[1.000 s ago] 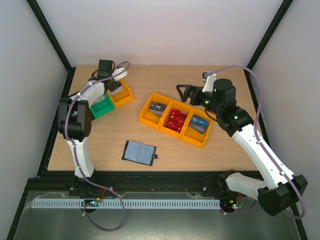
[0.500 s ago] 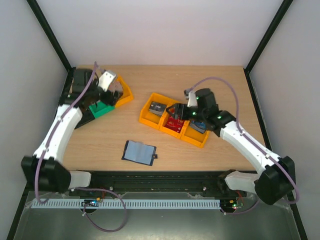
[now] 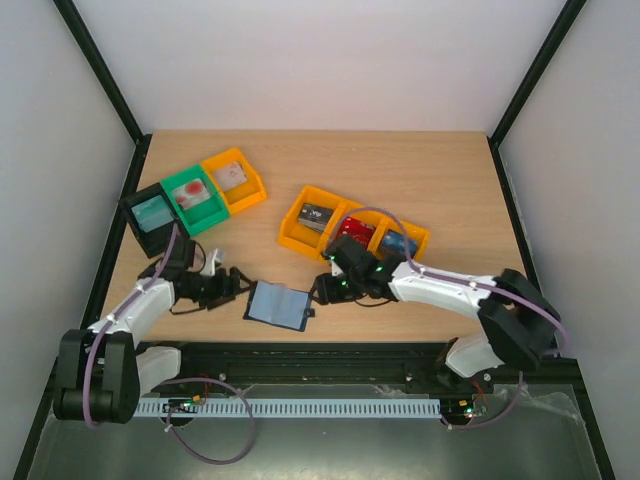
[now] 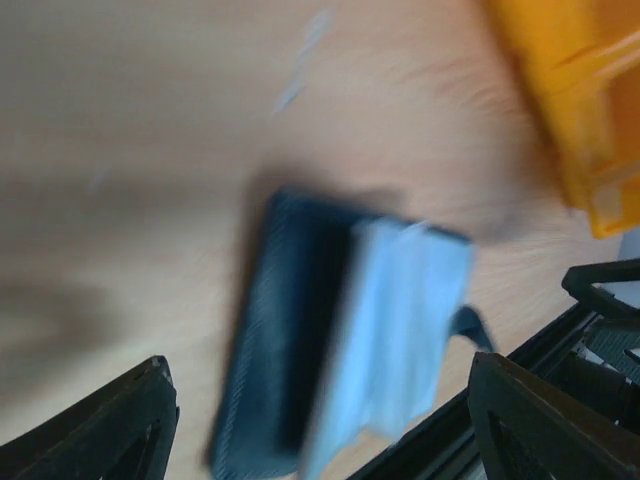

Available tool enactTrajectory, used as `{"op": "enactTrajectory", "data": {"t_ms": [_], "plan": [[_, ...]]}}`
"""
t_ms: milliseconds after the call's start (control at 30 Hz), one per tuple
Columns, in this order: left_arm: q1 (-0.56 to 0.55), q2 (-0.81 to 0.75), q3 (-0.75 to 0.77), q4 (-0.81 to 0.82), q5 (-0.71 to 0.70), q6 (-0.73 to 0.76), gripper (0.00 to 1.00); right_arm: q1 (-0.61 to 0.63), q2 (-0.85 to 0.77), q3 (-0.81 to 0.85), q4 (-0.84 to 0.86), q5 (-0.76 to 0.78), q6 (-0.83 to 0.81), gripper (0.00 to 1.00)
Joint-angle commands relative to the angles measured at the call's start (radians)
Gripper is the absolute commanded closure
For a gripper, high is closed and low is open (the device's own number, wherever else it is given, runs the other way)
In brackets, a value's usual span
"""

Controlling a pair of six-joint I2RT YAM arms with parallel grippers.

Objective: Take the credit cards out of the card holder

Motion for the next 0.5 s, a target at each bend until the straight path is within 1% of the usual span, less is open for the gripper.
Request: {"op": "enactTrajectory", "data": {"t_ms": [0, 100, 200, 300, 400, 467], "plan": [[0.026, -0.038, -0.120, 0.153, 0.067, -0.246, 0.20, 0.073, 0.121, 0.005, 0.091, 0.008, 0.041, 0.54], [0.010, -0.022, -0.152, 0.188, 0.065, -0.278, 0.21, 0.094, 0.223, 0.051, 0.096, -0.011, 0.015, 0.59], [0.006, -0.005, -0.188, 0.230, 0.066, -0.328, 0.26, 0.096, 0.304, 0.111, 0.096, -0.005, -0.020, 0.64], [0.003, 0.010, -0.216, 0.252, 0.057, -0.355, 0.31, 0.096, 0.375, 0.192, 0.106, -0.019, -0.036, 0.68], [-0.006, 0.023, -0.226, 0.268, 0.060, -0.368, 0.34, 0.096, 0.429, 0.253, 0.135, -0.032, -0.035, 0.70], [-0.011, 0.030, -0.232, 0.278, 0.058, -0.375, 0.37, 0.096, 0.468, 0.304, 0.140, -0.041, -0.068, 0.72]]}}
